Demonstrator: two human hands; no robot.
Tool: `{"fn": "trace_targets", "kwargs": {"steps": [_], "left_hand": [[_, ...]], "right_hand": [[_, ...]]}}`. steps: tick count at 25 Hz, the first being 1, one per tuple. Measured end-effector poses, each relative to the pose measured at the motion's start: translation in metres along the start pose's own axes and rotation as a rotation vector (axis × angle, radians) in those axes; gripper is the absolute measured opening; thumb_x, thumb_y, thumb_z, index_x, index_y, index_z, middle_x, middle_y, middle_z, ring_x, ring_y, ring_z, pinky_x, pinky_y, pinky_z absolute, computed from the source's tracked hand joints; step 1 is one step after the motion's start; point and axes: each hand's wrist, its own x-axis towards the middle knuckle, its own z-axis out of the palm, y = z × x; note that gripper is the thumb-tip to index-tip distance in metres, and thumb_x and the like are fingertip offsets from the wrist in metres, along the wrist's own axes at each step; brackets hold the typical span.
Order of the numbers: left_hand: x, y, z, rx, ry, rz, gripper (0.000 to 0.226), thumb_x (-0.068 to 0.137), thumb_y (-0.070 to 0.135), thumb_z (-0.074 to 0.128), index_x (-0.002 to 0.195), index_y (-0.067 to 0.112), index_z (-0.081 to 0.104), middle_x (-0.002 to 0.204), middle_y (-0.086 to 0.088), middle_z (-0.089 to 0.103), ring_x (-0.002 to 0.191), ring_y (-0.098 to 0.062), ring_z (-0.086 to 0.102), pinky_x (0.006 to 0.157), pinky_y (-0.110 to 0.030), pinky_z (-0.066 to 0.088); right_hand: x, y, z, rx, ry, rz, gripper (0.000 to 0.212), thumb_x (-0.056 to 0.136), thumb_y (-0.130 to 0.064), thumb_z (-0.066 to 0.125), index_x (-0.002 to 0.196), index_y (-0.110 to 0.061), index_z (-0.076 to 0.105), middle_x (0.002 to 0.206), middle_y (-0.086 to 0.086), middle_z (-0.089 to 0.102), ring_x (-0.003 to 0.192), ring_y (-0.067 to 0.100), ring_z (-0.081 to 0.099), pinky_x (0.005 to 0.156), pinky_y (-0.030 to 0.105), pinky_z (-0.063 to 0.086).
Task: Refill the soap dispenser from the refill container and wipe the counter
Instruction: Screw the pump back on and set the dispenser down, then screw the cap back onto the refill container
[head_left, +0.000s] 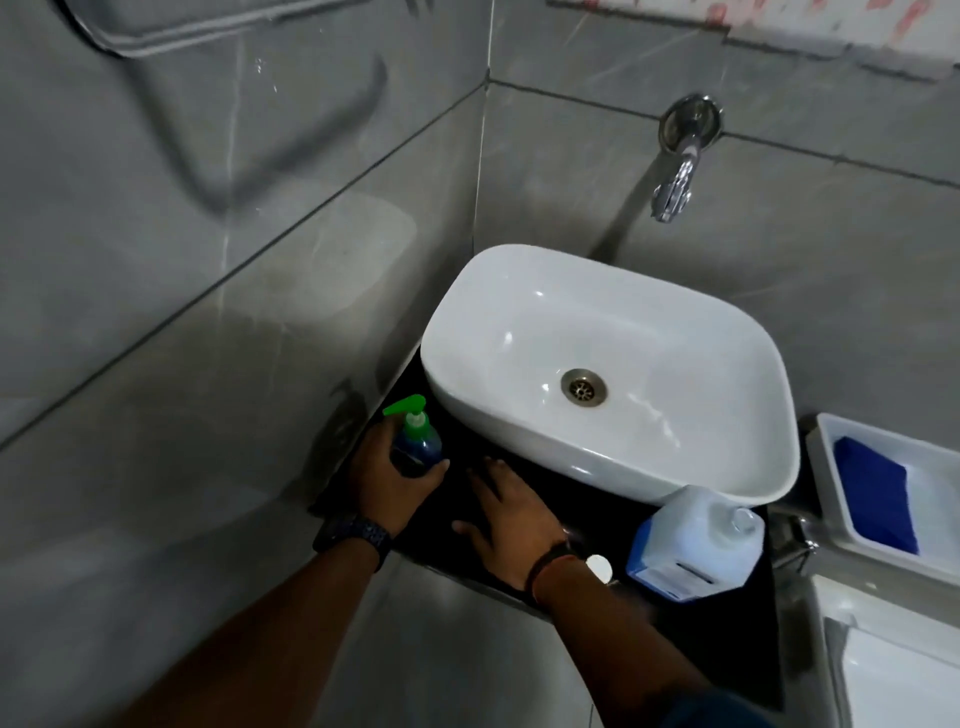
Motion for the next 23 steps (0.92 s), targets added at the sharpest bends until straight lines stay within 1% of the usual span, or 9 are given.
{"fn": "trace_targets", "kwargs": {"steps": [3,6,8,11,14,15,17,21,23], "left_hand": [[0.001,-0.012,0.002,0.032,0.017,0.003,0.071,0.056,0.03,0.086,0.117,0.037,0.05,0.117,0.011,0.057,0.109,-0.007,0.054,0.09,-0.009,0.036],[0.001,-0.013,-0.006,0.059,-0.02,0.056,0.082,0.052,0.041,0.087,0.123,0.036,0.046,0.126,0.012,0.054,0.117,-0.002,0.049,0.096,-0.011,0.036],[-0.004,-0.011,-0.012,0.122,-0.02,0.088,0.097,0.047,0.048,0.088,0.13,0.028,0.043,0.131,0.006,0.051,0.122,-0.005,0.045,0.101,-0.015,0.033],[-0.021,-0.003,-0.014,0.217,-0.015,0.022,0.112,0.042,0.05,0.088,0.136,0.019,0.037,0.137,-0.005,0.046,0.125,-0.016,0.041,0.102,-0.021,0.032],[-0.043,0.008,-0.008,0.296,-0.031,-0.192,0.118,0.038,0.052,0.088,0.137,0.015,0.034,0.138,-0.014,0.044,0.126,-0.028,0.042,0.102,-0.039,0.039],[-0.051,0.013,-0.004,0.335,-0.028,-0.279,0.118,0.039,0.054,0.087,0.136,0.013,0.035,0.136,-0.017,0.044,0.125,-0.032,0.042,0.101,-0.045,0.041],[-0.069,0.031,0.011,0.418,-0.062,-0.37,0.111,0.043,0.057,0.085,0.132,0.01,0.039,0.131,-0.021,0.044,0.119,-0.037,0.043,0.096,-0.048,0.044],[-0.091,0.075,0.063,0.417,-0.324,-0.218,0.08,0.057,0.054,0.08,0.122,0.017,0.053,0.126,-0.014,0.051,0.113,-0.031,0.051,0.092,-0.038,0.047],[-0.097,0.089,0.089,0.436,-0.467,-0.136,0.067,0.062,0.047,0.079,0.119,0.018,0.058,0.122,-0.011,0.056,0.11,-0.029,0.055,0.089,-0.034,0.048]], "right_hand": [[0.006,0.008,0.024,-0.095,0.027,-0.047,0.068,0.089,-0.056,0.035,0.146,-0.02,0.022,0.155,0.013,0.016,0.144,0.027,0.008,0.115,0.037,0.001],[0.01,0.011,0.034,-0.122,0.05,-0.042,0.068,0.088,-0.061,0.025,0.146,-0.025,0.019,0.156,0.011,0.015,0.144,0.024,0.006,0.114,0.035,-0.006],[0.007,0.01,0.03,-0.103,0.041,-0.037,0.069,0.089,-0.061,0.026,0.147,-0.025,0.016,0.156,0.01,0.013,0.144,0.023,0.004,0.114,0.033,-0.004],[-0.006,0.005,0.004,0.04,0.116,-0.031,0.067,0.09,-0.055,0.039,0.144,-0.017,0.028,0.152,0.015,0.025,0.142,0.027,0.018,0.115,0.034,0.01],[-0.028,0.005,-0.041,0.146,0.238,-0.027,0.056,0.089,-0.045,0.052,0.131,-0.009,0.047,0.131,0.018,0.052,0.122,0.033,0.047,0.104,0.039,0.038],[-0.036,0.005,-0.057,0.174,0.297,-0.019,0.05,0.088,-0.041,0.055,0.125,-0.008,0.051,0.12,0.017,0.059,0.111,0.033,0.054,0.095,0.04,0.045],[-0.06,0.012,-0.092,0.215,0.469,0.011,0.037,0.087,-0.035,0.059,0.114,-0.01,0.057,0.102,0.013,0.065,0.095,0.03,0.058,0.082,0.038,0.049],[-0.112,0.044,-0.138,0.228,0.868,0.12,0.027,0.088,-0.036,0.054,0.102,-0.013,0.056,0.093,0.005,0.063,0.089,0.019,0.053,0.08,0.024,0.04],[-0.135,0.064,-0.143,0.298,0.894,0.252,0.035,0.084,-0.043,0.058,0.106,-0.017,0.053,0.097,0.0,0.057,0.092,0.015,0.051,0.081,0.025,0.042]]}}
